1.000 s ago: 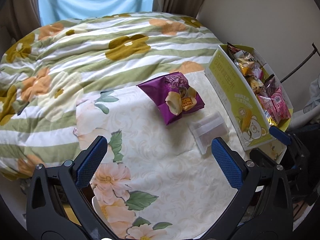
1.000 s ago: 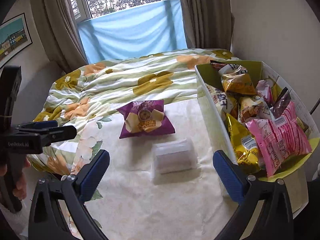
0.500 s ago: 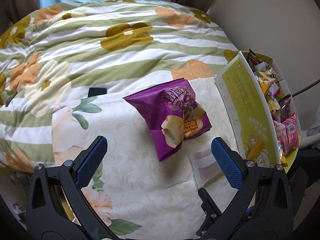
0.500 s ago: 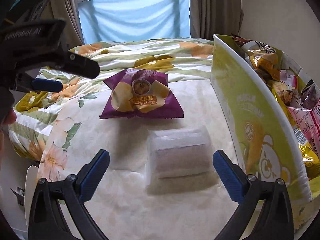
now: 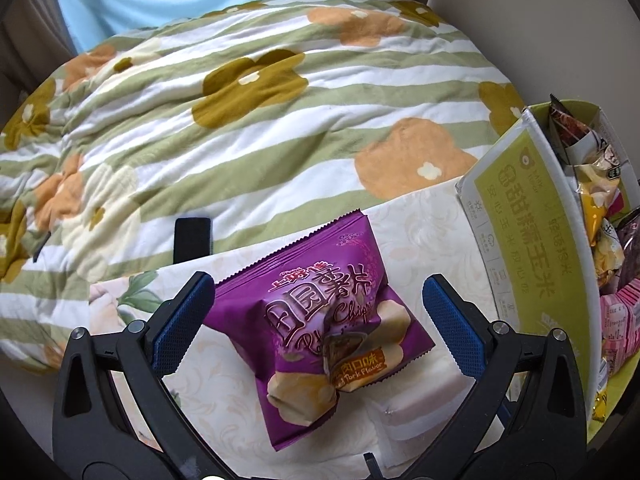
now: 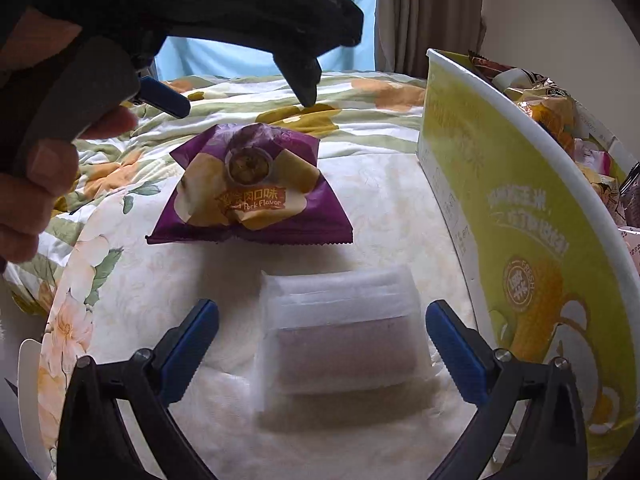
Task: Organize snacks
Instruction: 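Grasp the purple chip bag with the left gripper and lift it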
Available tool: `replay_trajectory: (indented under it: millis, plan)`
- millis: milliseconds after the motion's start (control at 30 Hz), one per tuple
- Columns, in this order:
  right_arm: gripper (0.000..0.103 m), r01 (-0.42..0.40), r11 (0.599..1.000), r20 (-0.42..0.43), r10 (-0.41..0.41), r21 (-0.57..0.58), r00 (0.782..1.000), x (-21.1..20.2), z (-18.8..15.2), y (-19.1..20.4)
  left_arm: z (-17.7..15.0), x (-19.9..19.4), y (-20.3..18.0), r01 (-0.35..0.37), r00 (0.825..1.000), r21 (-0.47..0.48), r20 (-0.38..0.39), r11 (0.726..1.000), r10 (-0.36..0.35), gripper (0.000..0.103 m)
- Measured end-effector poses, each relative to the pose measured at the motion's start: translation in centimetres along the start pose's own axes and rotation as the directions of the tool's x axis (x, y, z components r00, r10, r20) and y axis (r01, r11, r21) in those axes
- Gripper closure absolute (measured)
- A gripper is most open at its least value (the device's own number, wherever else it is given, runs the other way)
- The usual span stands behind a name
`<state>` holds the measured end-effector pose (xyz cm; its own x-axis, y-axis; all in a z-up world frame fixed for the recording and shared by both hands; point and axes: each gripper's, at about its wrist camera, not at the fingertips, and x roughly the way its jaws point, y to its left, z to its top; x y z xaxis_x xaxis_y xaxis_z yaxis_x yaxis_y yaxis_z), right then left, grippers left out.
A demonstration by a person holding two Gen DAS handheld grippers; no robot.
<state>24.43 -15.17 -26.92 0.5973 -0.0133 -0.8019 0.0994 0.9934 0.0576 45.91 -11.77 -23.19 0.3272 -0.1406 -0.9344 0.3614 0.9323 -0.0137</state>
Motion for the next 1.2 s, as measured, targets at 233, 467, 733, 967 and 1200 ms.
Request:
replay_trajectory:
  millis: [233, 467, 733, 967, 1200]
  plan:
    - [0.000, -0.028, 1.000, -0.006, 0.028, 0.001, 1.000, 0.6, 0.2, -0.5, -1.1, 2.6, 0.5, -0.051, 0.998, 0.019, -0.042, 0.999, 0.052, 0.000]
    - [0.000, -0.043, 0.999, -0.011, 0.042, -0.011, 0.999, 0.3, 0.2, -0.4, -3.7, 2.7, 2.3, -0.035, 0.997, 0.033, -0.061, 0.999, 0.037, 0.000]
    - [0.000, -0.044, 0.998, -0.029, 0.043, -0.041, 0.999, 0.3, 0.1, -0.2, -6.4, 1.2, 5.6, -0.017, 0.998, -0.020, -0.064, 1.000, 0.015, 0.000]
    - [0.000, -0.055, 0.997, -0.039, 0.053, -0.050, 0.998, 0.6, 0.2, -0.4, -8.3, 0.0, 8.5, -0.002, 0.996, -0.081, -0.084, 0.997, -0.005, 0.000]
    - [0.000, -0.063, 0.996, -0.052, 0.059, -0.064, 0.997, 1.2, 0.4, -0.4, -9.7, -1.8, 9.9, 0.133, 0.983, -0.114, -0.110, 0.984, -0.146, 0.000]
